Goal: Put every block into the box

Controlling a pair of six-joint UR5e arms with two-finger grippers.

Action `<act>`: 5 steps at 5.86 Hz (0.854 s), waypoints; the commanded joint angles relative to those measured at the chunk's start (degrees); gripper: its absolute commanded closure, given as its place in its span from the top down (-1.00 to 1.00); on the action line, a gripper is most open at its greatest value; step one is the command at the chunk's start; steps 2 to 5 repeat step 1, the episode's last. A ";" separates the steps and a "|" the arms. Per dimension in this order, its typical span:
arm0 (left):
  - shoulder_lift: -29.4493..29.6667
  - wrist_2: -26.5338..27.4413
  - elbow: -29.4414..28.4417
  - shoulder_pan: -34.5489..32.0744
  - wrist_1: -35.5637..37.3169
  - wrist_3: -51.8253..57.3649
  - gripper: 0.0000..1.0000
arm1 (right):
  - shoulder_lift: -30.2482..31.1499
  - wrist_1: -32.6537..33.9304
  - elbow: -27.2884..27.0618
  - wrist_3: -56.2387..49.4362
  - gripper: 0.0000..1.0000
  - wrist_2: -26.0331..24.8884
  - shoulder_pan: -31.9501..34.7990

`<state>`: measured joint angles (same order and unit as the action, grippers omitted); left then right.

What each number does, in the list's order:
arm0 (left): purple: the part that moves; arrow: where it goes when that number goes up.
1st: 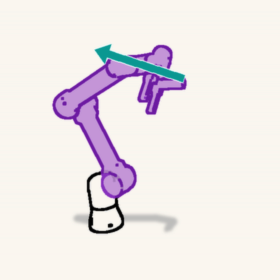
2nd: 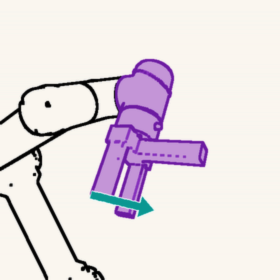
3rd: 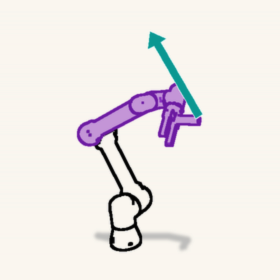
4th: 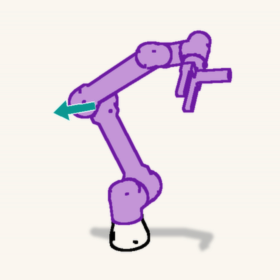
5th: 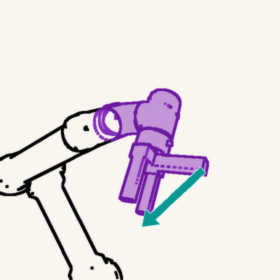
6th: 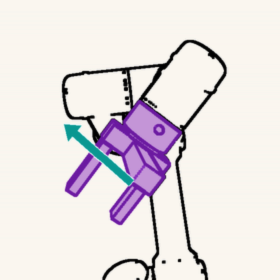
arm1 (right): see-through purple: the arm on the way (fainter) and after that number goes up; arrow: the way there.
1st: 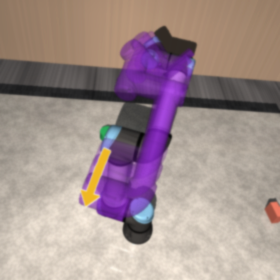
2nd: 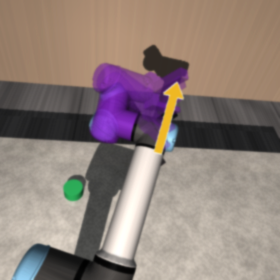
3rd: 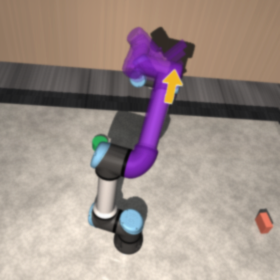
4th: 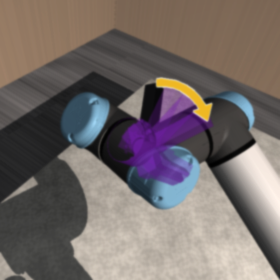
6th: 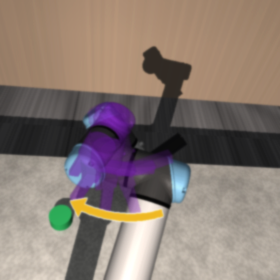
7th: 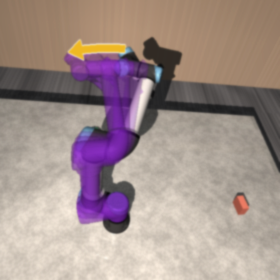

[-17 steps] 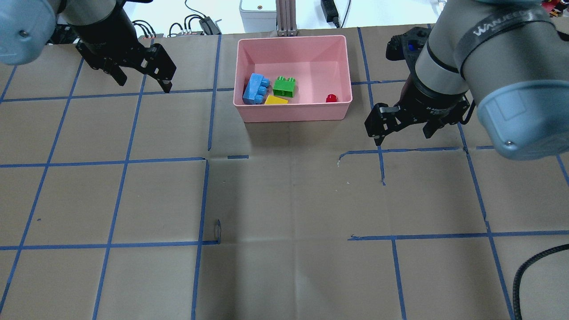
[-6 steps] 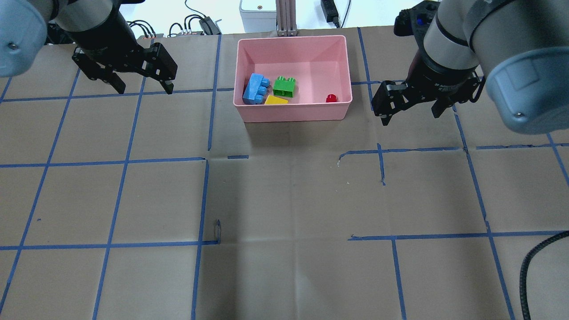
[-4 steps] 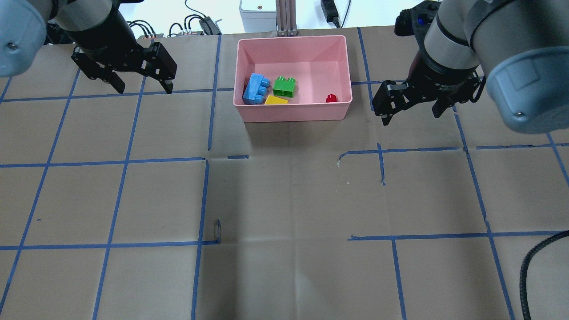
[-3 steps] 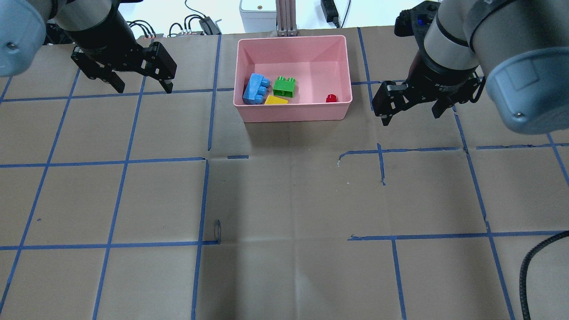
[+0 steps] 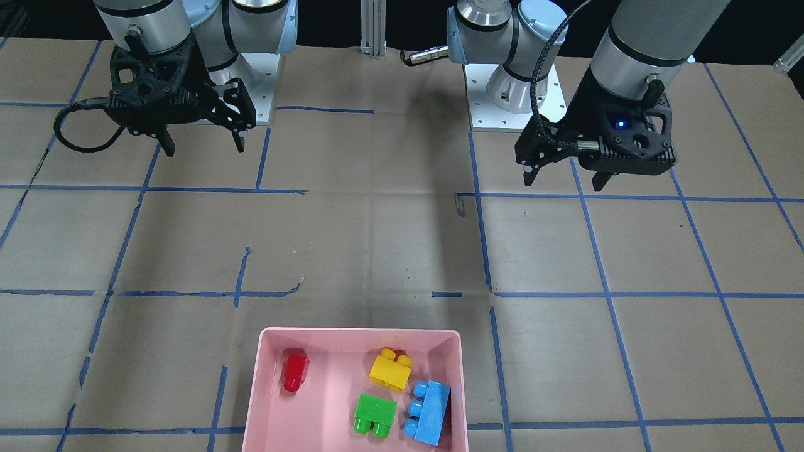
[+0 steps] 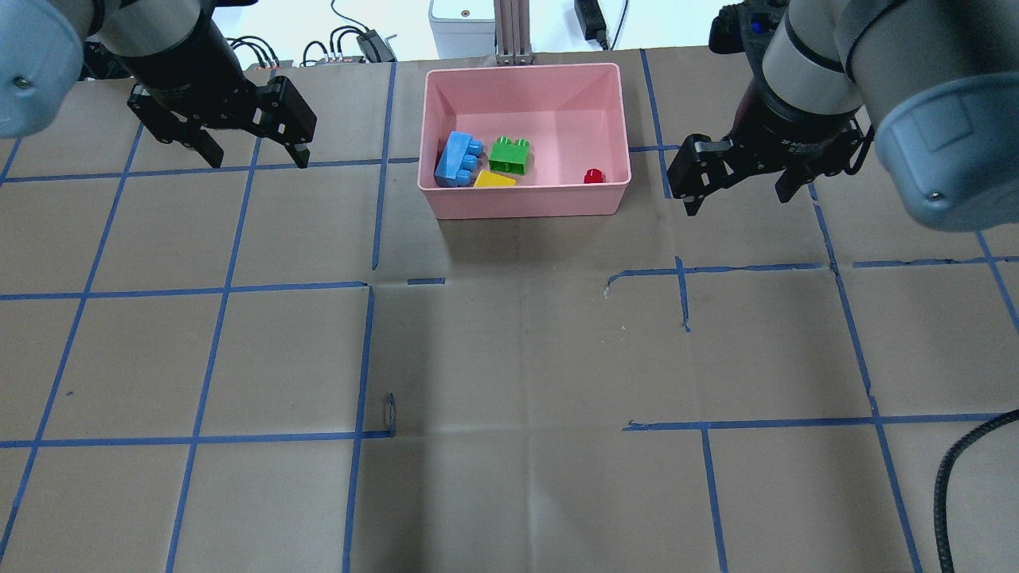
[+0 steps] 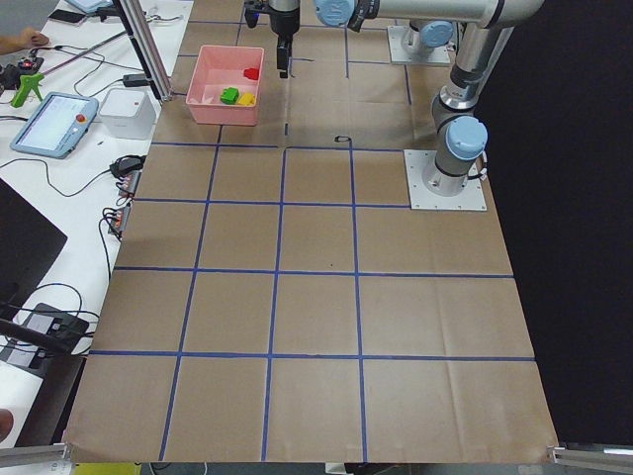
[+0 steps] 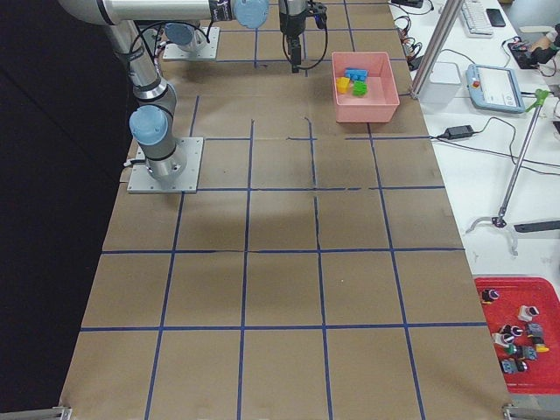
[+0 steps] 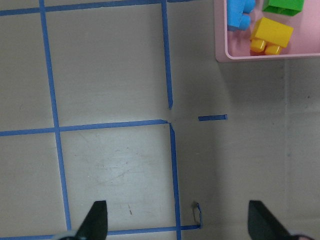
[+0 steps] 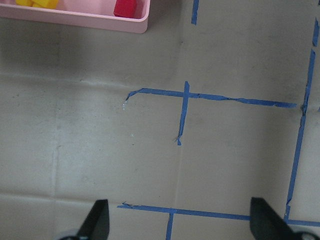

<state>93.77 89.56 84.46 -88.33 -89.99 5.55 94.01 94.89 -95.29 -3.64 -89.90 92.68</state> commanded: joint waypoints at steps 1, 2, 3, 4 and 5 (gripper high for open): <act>0.01 0.00 0.00 0.00 -0.09 -0.01 0.99 | -0.23 -0.14 0.01 -0.05 1.00 -0.02 -0.13; 0.01 0.00 0.00 0.00 -0.09 -0.01 0.99 | -0.23 -0.14 0.01 -0.05 1.00 -0.02 -0.13; 0.01 0.00 0.00 0.00 -0.09 -0.01 0.99 | -0.23 -0.14 0.01 -0.05 1.00 -0.02 -0.13; 0.01 0.00 0.00 0.00 -0.09 -0.01 0.99 | -0.23 -0.14 0.01 -0.05 1.00 -0.02 -0.13; 0.01 0.00 0.00 0.00 -0.09 -0.01 0.99 | -0.23 -0.14 0.01 -0.05 1.00 -0.02 -0.13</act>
